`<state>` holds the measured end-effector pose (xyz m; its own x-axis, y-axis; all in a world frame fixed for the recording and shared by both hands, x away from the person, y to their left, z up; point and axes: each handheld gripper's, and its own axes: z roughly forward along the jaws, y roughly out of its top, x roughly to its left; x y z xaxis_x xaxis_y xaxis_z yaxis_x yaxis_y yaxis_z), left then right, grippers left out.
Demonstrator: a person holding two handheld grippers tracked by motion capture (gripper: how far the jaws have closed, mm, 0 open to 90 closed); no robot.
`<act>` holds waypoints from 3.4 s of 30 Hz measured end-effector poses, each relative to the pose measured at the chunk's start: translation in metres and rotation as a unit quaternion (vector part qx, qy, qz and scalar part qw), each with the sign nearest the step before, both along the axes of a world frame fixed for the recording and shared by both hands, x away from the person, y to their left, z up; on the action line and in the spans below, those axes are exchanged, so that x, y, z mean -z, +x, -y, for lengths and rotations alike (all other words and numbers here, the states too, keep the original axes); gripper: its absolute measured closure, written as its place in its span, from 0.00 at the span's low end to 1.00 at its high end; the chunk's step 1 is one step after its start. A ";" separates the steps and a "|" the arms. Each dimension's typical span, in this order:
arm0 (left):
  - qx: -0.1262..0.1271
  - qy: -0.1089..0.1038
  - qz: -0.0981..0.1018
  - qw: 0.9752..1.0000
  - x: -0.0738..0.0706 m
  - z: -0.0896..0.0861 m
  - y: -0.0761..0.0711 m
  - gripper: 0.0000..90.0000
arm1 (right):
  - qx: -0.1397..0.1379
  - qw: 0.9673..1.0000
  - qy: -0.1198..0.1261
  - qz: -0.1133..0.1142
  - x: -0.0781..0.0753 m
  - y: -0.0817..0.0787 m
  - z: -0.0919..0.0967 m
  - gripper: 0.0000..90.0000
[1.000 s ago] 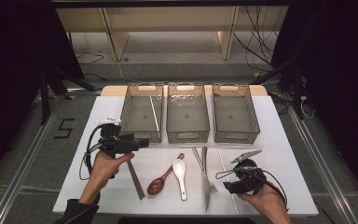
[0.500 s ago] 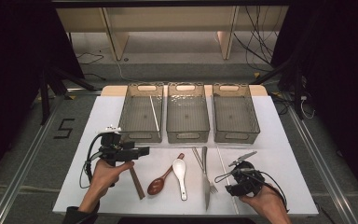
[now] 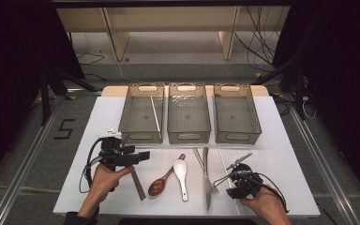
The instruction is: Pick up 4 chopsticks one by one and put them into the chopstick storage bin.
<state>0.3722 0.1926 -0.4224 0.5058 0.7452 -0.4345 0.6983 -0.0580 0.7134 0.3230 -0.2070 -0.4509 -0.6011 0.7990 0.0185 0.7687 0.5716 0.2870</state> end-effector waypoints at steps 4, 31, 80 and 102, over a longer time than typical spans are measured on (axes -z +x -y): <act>0.000 -0.001 0.000 1.000 0.000 0.000 0.000 0.19 | -0.003 1.000 -0.016 -0.004 0.002 0.001 0.000 0.67; 0.003 -0.001 -0.003 1.000 0.003 0.001 -0.001 0.19 | 0.039 0.998 -0.030 -0.048 0.003 0.020 0.020 0.93; 0.017 -0.027 -0.012 0.999 -0.002 0.026 -0.005 0.19 | -0.003 0.990 0.129 0.063 -0.047 0.010 0.023 0.94; 0.043 -0.109 -0.041 0.992 0.001 0.080 -0.008 0.23 | -0.071 0.979 0.157 0.106 -0.055 0.013 -0.054 0.94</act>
<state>0.3646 0.1123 -0.4236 0.5206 0.5841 -0.6228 0.7533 0.0292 0.6570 0.3358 -0.1525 -0.3964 -0.7230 0.6817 0.1121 0.5912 0.5267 0.6108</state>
